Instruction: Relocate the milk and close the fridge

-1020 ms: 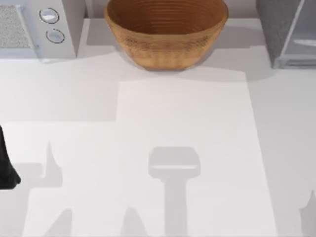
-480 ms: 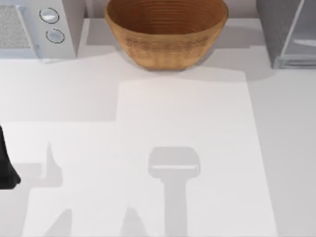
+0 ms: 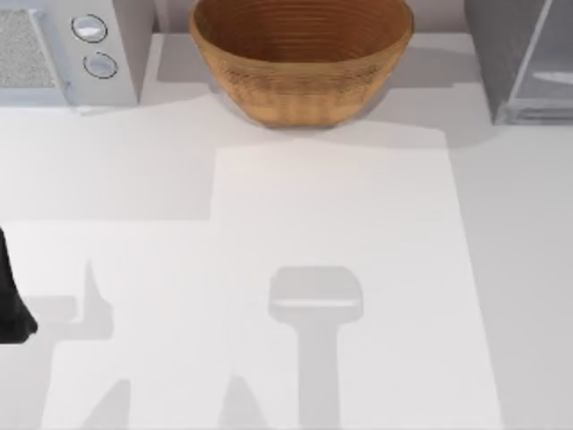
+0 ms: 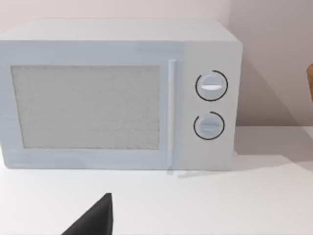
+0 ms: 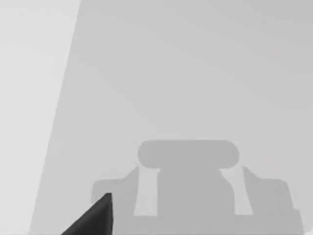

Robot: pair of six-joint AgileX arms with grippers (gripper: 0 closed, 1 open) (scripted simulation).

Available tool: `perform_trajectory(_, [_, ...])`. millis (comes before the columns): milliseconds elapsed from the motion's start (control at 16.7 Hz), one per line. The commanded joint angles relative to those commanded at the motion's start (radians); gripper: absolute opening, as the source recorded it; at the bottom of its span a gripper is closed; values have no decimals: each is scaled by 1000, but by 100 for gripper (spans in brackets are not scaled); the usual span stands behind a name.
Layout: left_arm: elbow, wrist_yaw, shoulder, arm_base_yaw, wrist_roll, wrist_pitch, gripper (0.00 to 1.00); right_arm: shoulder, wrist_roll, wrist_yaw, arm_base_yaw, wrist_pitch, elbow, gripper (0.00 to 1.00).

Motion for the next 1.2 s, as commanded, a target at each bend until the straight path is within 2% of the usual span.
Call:
perform_trajectory(120, [0,0,0,0,0,0,100,94,-94,-56,-92,-18,51,100])
perform_trajectory(300, [0,0,0,0,0,0,100,312,-314,-170,-305,-49,150,100])
perform_trajectory(900, [0,0,0,0,0,0,100,1408,-1394,-646,-1254,-72,489,100])
perform_trajectory(1200, [0,0,0,0,0,0,100,1823,-1797,-833,-1618,-19,589,100])
